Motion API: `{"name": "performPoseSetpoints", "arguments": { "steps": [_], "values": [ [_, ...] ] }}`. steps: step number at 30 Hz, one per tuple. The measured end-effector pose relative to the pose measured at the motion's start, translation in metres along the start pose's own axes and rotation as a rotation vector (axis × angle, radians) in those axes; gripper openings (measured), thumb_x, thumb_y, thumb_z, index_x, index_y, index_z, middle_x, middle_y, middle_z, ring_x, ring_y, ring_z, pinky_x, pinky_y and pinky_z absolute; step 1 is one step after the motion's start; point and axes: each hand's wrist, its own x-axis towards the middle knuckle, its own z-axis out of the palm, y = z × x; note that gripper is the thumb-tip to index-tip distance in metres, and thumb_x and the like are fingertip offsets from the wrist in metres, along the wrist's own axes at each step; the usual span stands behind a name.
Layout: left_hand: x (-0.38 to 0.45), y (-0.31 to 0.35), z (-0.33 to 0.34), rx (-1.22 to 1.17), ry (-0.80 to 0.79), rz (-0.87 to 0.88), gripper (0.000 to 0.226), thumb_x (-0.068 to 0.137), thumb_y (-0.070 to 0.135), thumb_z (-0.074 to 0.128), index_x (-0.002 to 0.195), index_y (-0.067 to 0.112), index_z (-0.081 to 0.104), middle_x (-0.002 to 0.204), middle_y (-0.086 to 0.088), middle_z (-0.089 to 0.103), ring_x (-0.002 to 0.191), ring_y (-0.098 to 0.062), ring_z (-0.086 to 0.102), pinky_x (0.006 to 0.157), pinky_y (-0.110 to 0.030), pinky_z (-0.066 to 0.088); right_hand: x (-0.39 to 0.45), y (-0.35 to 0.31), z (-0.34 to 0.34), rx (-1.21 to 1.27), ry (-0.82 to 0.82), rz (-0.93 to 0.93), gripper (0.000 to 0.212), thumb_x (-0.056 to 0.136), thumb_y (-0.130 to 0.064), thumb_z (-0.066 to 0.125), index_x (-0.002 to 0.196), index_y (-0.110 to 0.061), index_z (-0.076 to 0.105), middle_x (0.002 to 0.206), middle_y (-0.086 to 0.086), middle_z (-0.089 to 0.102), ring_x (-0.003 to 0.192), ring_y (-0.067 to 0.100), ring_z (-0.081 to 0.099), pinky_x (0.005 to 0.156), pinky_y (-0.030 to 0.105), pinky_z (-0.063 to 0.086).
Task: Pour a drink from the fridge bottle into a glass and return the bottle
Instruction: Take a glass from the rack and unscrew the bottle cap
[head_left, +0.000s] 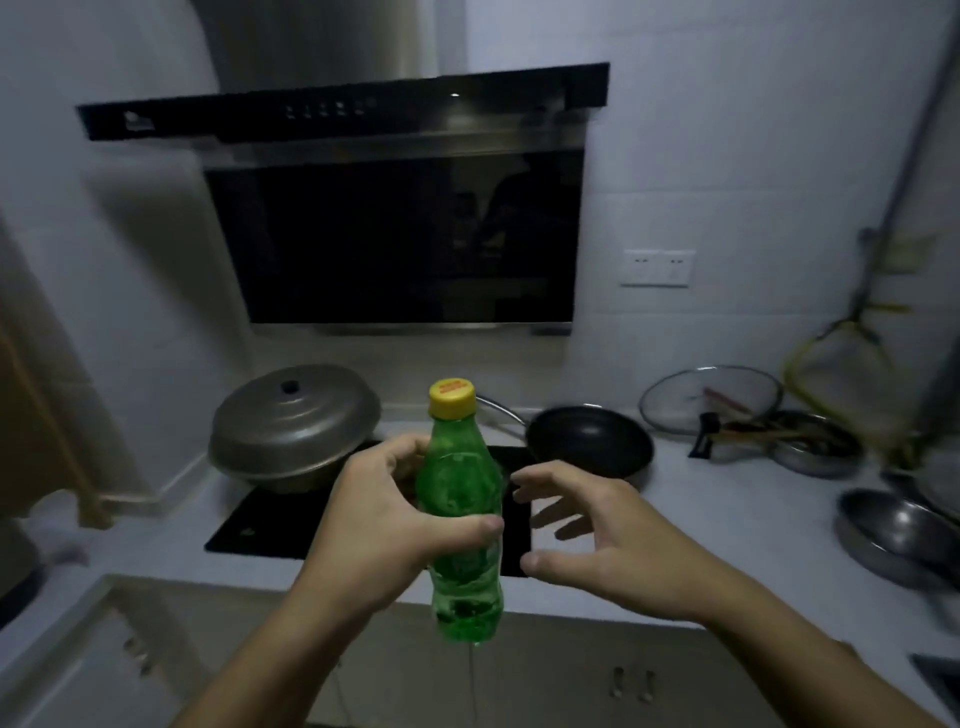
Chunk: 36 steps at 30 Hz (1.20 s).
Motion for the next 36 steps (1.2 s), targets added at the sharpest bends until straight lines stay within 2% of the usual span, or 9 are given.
{"name": "performPoseSetpoints", "arguments": {
  "steps": [3, 9, 12, 18, 24, 27, 30, 36],
  "values": [
    [0.032, -0.008, 0.04, -0.03, -0.102, -0.001, 0.047, 0.056, 0.0, 0.09, 0.095, 0.015, 0.071, 0.087, -0.003, 0.077, 0.081, -0.017, 0.075, 0.069, -0.037, 0.062, -0.01, 0.031, -0.014, -0.008, 0.05, 0.097, 0.066, 0.077, -0.041, 0.08, 0.135, -0.039, 0.049, 0.126, -0.023, 0.059, 0.108, -0.004, 0.06, 0.092, 0.029, 0.055],
    [0.099, -0.021, 0.122, -0.068, -0.301, 0.031, 0.051, 0.052, 0.008, 0.091, 0.097, 0.017, 0.07, 0.093, -0.002, 0.077, 0.087, -0.016, 0.074, 0.081, -0.047, 0.06, -0.02, 0.089, -0.036, 0.005, 0.152, 0.278, 0.066, 0.074, -0.044, 0.081, 0.132, -0.043, 0.049, 0.121, -0.019, 0.062, 0.105, 0.0, 0.062, 0.089, 0.027, 0.055],
    [0.152, -0.03, 0.178, -0.09, -0.501, 0.113, 0.051, 0.052, 0.01, 0.092, 0.097, 0.02, 0.07, 0.094, -0.001, 0.076, 0.088, -0.015, 0.073, 0.08, -0.045, 0.061, -0.017, 0.134, -0.055, 0.042, 0.329, 0.413, 0.054, 0.076, -0.041, 0.079, 0.122, -0.044, 0.053, 0.115, -0.02, 0.063, 0.101, 0.002, 0.063, 0.087, 0.026, 0.055],
    [0.191, -0.041, 0.234, -0.136, -0.621, 0.126, 0.051, 0.047, 0.011, 0.092, 0.092, 0.019, 0.07, 0.089, -0.003, 0.076, 0.084, -0.018, 0.074, 0.078, -0.047, 0.061, -0.019, 0.171, -0.07, 0.059, 0.434, 0.543, 0.043, 0.077, -0.04, 0.078, 0.114, -0.04, 0.056, 0.112, -0.02, 0.062, 0.098, 0.004, 0.063, 0.083, 0.025, 0.054],
    [0.243, -0.056, 0.317, -0.133, -0.815, 0.181, 0.048, 0.046, 0.016, 0.092, 0.089, 0.021, 0.07, 0.088, -0.001, 0.075, 0.082, -0.015, 0.073, 0.076, -0.047, 0.06, -0.021, 0.23, -0.095, 0.04, 0.614, 0.715, 0.049, 0.075, -0.034, 0.08, 0.119, -0.037, 0.058, 0.113, -0.019, 0.063, 0.094, 0.005, 0.064, 0.074, 0.022, 0.052],
    [0.258, -0.071, 0.359, -0.105, -0.873, 0.189, 0.05, 0.043, 0.022, 0.09, 0.088, 0.022, 0.069, 0.086, -0.001, 0.075, 0.081, -0.017, 0.072, 0.076, -0.049, 0.06, -0.023, 0.262, -0.097, 0.072, 0.681, 0.793, 0.052, 0.076, -0.029, 0.081, 0.122, -0.033, 0.058, 0.116, -0.016, 0.062, 0.094, 0.007, 0.064, 0.07, 0.021, 0.052],
    [0.266, -0.081, 0.398, -0.076, -0.907, 0.19, 0.048, 0.042, 0.024, 0.089, 0.086, 0.024, 0.069, 0.084, 0.002, 0.074, 0.08, -0.012, 0.071, 0.075, -0.044, 0.06, -0.027, 0.295, -0.102, 0.078, 0.729, 0.853, 0.053, 0.077, -0.023, 0.082, 0.124, -0.028, 0.058, 0.12, -0.014, 0.061, 0.094, 0.01, 0.066, 0.07, 0.019, 0.053],
    [0.273, -0.108, 0.481, -0.007, -0.962, 0.217, 0.05, 0.045, 0.023, 0.09, 0.09, 0.023, 0.068, 0.087, 0.005, 0.071, 0.083, -0.01, 0.067, 0.074, -0.038, 0.059, -0.046, 0.376, -0.112, 0.11, 0.818, 0.97, 0.054, 0.07, -0.015, 0.085, 0.118, -0.02, 0.06, 0.116, -0.004, 0.064, 0.092, 0.017, 0.07, 0.078, 0.032, 0.06]
  ]
}}
